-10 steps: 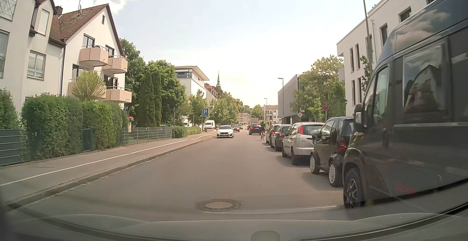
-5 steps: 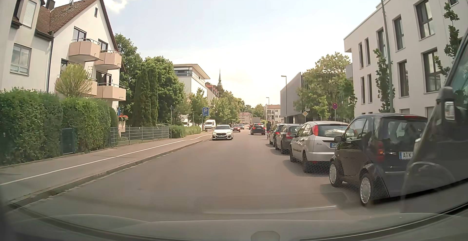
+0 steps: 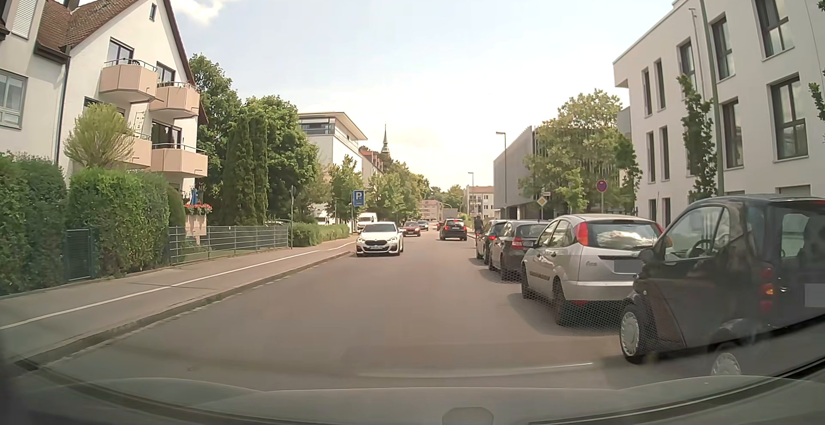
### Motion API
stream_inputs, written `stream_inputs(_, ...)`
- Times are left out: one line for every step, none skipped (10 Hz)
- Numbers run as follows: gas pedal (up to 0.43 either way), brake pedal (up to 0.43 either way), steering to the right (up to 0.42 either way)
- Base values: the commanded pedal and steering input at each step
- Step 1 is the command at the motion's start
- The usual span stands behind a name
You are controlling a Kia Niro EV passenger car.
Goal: Follow the waypoints while adhering to traffic rules and regulations
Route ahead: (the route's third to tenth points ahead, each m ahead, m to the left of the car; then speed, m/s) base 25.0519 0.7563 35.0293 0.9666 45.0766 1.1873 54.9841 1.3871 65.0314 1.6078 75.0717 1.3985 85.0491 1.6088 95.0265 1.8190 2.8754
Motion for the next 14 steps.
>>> stream_inputs(0.000, 0.024, 0.014)
stream_inputs(0.000, 0.000, 0.010)
stream_inputs(0.000, 0.000, 0.009)
stream_inputs(0.000, 0.000, 0.008)
stream_inputs(0.000, 0.000, 0.007)
stream_inputs(0.000, 0.000, 0.005)
stream_inputs(0.000, 0.000, 0.002)
stream_inputs(0.000, 0.000, 0.000)
stream_inputs(0.000, 0.000, -0.011)
stream_inputs(0.000, 0.000, -0.017)
stream_inputs(0.000, 0.000, -0.016)
stream_inputs(0.000, 0.024, -0.011)
stream_inputs(0.000, 0.037, -0.010)
stream_inputs(0.000, 0.061, -0.009)
